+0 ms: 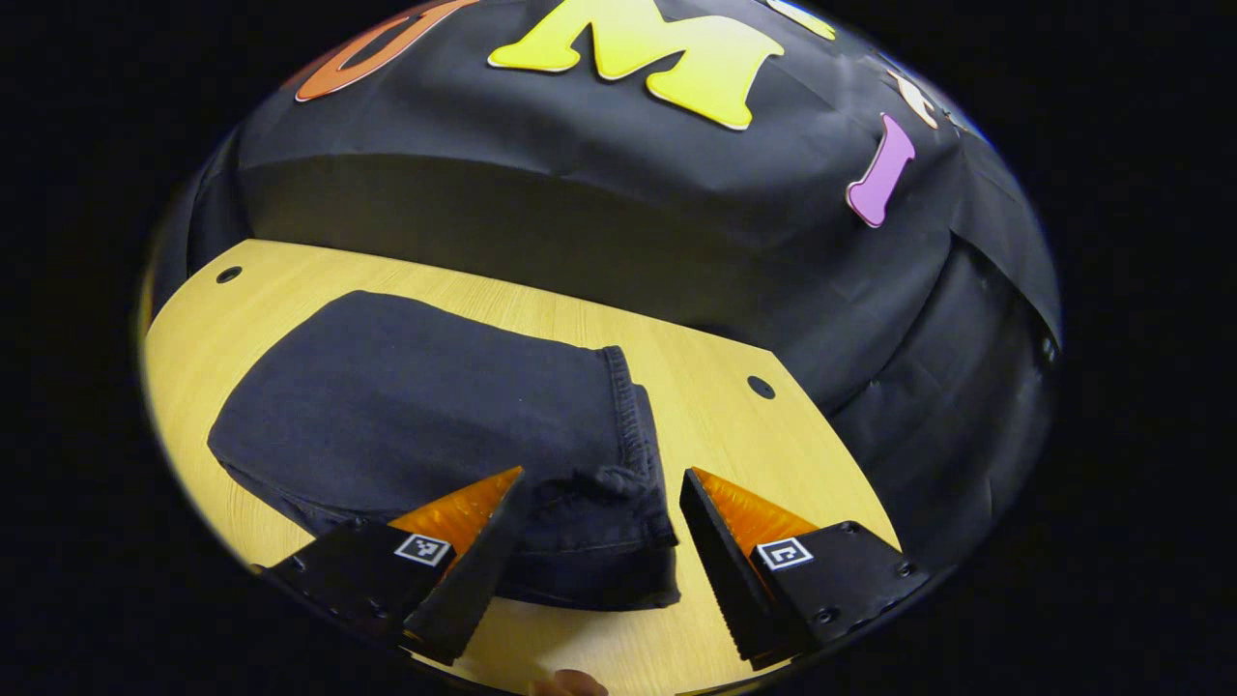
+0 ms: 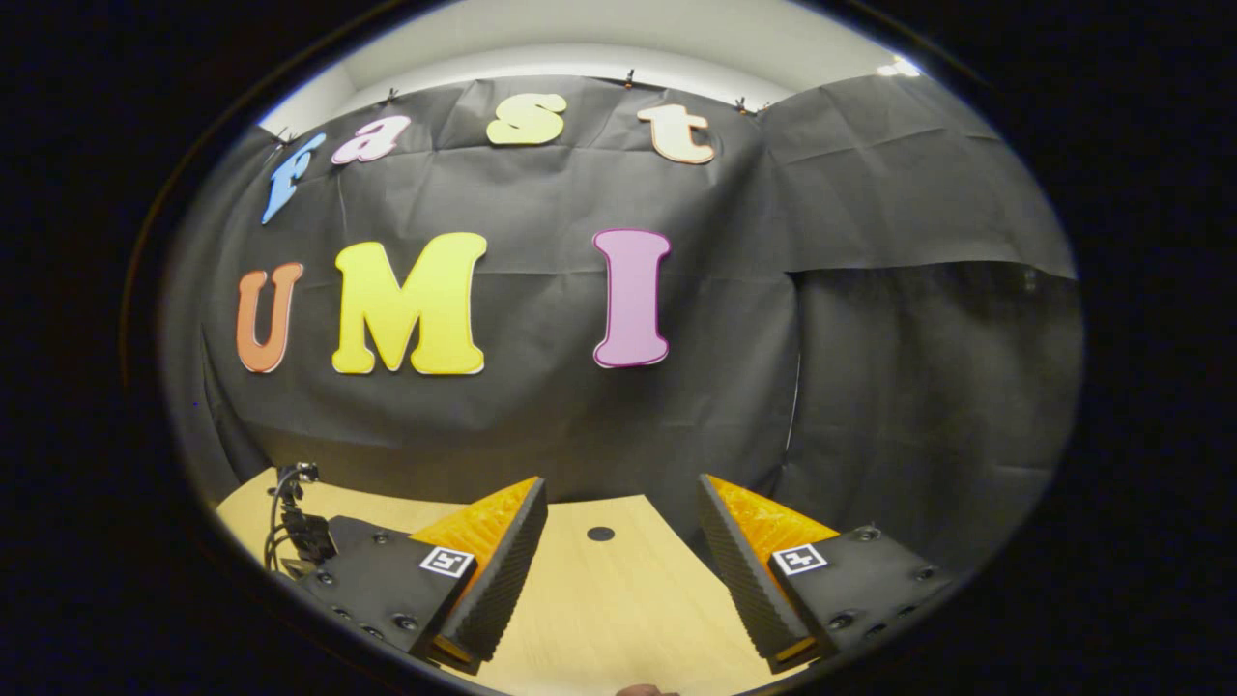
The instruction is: Grasp the waist and the cuffs of the jeans and fold them to make the two legs overlap; first hold the waist and fold one-third of the jeans toward the cuffs, then hold the cuffs and fold the remaining one-third in the same direction to finish folding.
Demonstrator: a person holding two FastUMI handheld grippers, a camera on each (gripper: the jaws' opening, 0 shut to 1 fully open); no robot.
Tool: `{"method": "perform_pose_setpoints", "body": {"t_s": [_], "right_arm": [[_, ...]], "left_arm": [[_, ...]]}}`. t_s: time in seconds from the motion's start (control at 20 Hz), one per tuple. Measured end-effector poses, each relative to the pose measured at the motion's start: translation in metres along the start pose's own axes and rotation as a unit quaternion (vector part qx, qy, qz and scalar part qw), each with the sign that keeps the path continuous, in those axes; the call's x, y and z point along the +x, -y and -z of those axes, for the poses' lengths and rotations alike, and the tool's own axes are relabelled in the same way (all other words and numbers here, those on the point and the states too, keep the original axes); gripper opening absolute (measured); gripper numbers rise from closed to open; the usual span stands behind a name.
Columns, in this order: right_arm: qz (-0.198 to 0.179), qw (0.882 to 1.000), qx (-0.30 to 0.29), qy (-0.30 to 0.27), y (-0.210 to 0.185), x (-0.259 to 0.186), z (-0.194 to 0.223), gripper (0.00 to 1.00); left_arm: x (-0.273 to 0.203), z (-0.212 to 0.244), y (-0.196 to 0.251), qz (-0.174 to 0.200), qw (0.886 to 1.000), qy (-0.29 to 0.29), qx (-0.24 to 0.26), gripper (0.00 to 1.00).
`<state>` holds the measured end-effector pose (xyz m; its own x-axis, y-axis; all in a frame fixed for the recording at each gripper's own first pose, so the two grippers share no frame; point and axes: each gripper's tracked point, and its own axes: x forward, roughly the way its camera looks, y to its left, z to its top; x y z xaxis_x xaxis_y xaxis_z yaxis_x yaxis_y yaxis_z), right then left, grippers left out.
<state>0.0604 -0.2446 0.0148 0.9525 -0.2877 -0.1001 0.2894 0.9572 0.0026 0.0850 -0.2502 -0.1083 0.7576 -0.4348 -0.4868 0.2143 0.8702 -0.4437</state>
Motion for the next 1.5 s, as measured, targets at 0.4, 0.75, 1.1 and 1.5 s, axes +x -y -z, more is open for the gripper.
{"method": "perform_pose_setpoints", "body": {"t_s": [0.4, 0.75, 1.1, 1.5], "right_arm": [[-0.027, 1.0, 0.011, -0.003, -0.039, -0.002, 0.011, 0.93], [-0.097, 0.995, 0.023, 0.003, -0.131, 0.0, 0.015, 0.96], [-0.163, 0.986, 0.02, 0.017, -0.215, -0.015, 0.014, 0.93], [-0.163, 0.984, 0.019, 0.063, -0.24, -0.035, 0.024, 0.93]], "left_arm": [[-0.069, -0.064, -0.004, 0.016, 0.997, 0.079, 0.021, 0.99], [-0.176, -0.165, -0.073, -0.056, 0.975, 0.206, 0.061, 0.98], [-0.262, -0.206, -0.114, -0.131, 0.941, 0.286, 0.123, 0.98], [-0.284, -0.172, -0.115, -0.135, 0.941, 0.283, 0.131, 0.98]]}}
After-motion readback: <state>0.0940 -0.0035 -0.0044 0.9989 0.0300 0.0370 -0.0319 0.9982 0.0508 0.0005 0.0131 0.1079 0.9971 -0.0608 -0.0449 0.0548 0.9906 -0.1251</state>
